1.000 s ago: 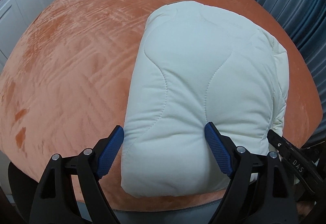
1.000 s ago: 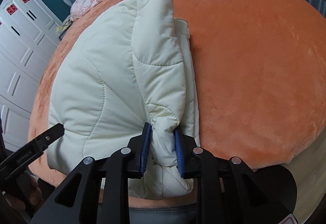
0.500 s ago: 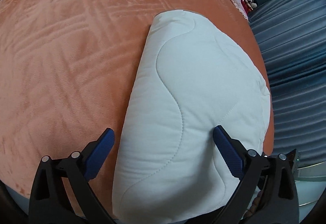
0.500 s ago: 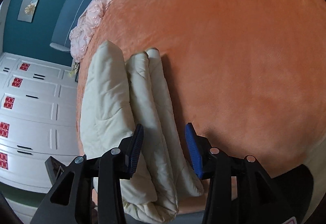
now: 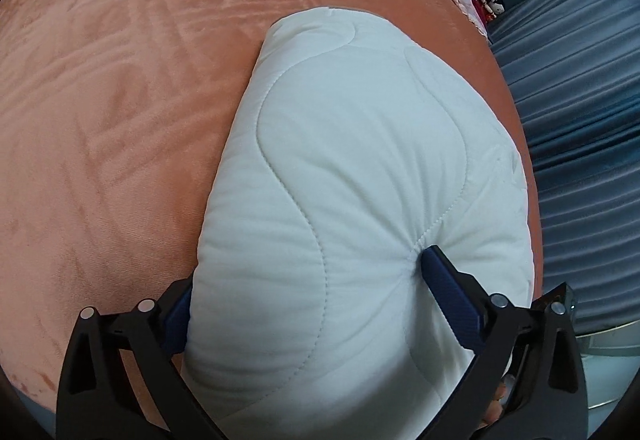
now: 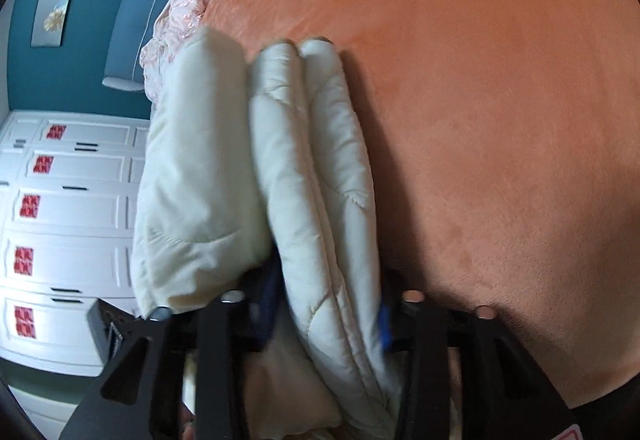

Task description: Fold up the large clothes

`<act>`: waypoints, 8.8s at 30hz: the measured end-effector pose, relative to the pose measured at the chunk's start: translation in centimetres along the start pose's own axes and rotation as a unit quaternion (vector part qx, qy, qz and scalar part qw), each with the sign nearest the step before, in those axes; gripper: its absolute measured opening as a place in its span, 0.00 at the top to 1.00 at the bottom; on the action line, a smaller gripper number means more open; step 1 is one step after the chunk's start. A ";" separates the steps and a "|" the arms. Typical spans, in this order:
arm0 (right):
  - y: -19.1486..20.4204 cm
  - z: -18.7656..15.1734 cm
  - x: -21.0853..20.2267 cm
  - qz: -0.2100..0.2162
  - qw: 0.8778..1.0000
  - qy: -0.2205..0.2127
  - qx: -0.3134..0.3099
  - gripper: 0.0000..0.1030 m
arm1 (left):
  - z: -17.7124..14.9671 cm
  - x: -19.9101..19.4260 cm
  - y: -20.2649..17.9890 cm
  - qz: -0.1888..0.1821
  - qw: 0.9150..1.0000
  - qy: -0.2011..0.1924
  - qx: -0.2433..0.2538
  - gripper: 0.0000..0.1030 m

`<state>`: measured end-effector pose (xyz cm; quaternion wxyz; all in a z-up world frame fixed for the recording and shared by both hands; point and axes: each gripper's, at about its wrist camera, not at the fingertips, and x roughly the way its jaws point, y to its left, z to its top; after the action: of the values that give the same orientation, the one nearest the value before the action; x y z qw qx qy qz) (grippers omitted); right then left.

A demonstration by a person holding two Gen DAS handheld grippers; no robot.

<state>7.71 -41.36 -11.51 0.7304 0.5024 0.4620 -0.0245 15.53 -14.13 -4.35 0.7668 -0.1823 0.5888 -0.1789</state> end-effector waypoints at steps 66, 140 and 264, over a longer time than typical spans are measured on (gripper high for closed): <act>32.1 -9.7 -19.8 0.000 0.846 -0.331 -0.417 0.87 | 3.7 -36.2 -7.2 -0.012 0.891 -0.400 0.217 0.47; 17.6 -3.2 2.6 -0.048 0.971 -0.123 -0.200 0.49 | 9.2 -8.1 7.8 0.172 0.966 -0.153 0.120 0.13; 21.0 -0.1 9.8 -0.168 0.945 -0.077 -0.270 0.59 | 14.4 -3.1 11.6 0.170 0.972 -0.139 0.083 0.04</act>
<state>23.77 -26.71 -3.42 0.8572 0.1982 0.4714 -0.0603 29.40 -1.52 -4.01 0.8726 -0.0381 0.4823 -0.0671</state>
